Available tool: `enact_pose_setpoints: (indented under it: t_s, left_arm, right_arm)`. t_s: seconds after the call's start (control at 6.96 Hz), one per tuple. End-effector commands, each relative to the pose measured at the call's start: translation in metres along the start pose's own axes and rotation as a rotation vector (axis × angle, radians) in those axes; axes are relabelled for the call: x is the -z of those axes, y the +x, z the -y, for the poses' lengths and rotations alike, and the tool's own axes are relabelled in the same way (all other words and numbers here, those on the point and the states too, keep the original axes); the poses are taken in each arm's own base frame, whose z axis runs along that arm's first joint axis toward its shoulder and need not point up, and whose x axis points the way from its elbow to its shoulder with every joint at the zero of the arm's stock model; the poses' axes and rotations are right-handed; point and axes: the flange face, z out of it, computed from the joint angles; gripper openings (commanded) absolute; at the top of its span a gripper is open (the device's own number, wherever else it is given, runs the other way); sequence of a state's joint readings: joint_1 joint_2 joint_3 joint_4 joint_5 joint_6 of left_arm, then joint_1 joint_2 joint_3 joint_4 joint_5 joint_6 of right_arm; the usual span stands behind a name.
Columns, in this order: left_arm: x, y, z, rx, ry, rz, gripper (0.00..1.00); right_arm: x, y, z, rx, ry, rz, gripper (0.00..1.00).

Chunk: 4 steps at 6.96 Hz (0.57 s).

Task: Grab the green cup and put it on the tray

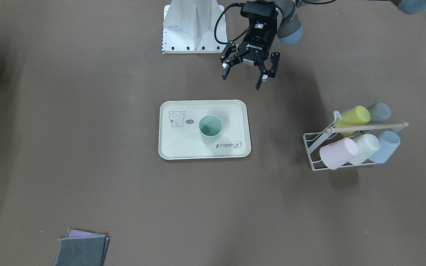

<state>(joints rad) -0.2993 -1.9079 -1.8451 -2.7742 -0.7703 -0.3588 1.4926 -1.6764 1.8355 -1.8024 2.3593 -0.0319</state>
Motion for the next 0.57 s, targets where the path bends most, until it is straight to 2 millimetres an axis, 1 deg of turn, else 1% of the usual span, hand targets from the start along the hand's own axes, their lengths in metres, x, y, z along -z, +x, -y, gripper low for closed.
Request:
enact_pose_setpoints:
  t_s: [0.0,0.14,0.29,0.43]
  left_arm:
    - [-0.02,-0.065,0.05,-0.022,0.046,0.004,0.97]
    - [-0.023,-0.133,0.05,-0.078,0.018,0.03,0.97]
    - [0.005,-0.214,0.028,-0.116,-0.026,0.062,0.97]
    - [0.027,-0.291,0.025,-0.148,-0.068,0.095,0.97]
  right_arm:
    - [0.0,0.0,0.001,-0.002,0.0,-0.002,1.0]
    - [0.0,0.0,0.001,-0.002,0.0,-0.002,1.0]
    - [0.001,-0.001,0.001,-0.002,0.002,-0.002,1.0]
    - [0.001,-0.001,0.001,0.0,0.003,0.0,1.0]
